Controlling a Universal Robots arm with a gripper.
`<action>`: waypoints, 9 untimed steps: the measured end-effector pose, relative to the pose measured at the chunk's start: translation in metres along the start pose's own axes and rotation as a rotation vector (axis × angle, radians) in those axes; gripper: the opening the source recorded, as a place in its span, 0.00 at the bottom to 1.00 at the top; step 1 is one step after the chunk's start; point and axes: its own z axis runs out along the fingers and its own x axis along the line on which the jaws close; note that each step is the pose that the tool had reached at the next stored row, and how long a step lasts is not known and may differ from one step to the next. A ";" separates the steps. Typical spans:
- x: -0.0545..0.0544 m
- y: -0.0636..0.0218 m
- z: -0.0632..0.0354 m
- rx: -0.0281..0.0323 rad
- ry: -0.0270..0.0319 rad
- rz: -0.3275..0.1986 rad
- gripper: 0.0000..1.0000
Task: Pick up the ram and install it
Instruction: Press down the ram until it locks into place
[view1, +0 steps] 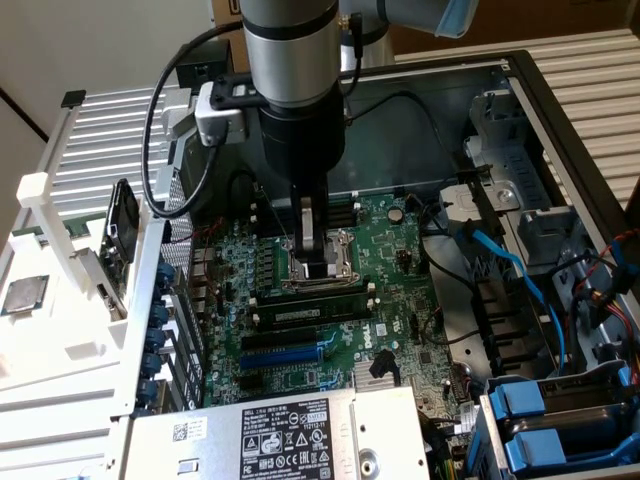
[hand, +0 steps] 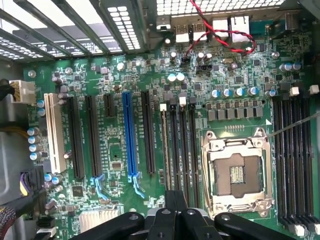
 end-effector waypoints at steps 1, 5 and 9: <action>0.000 0.0000 0.0001 -0.0003 0.0007 0.017 0.11; 0.000 0.0000 0.0007 -0.0013 0.0033 0.086 0.11; 0.000 0.0000 0.0009 -0.0024 0.0057 0.150 0.11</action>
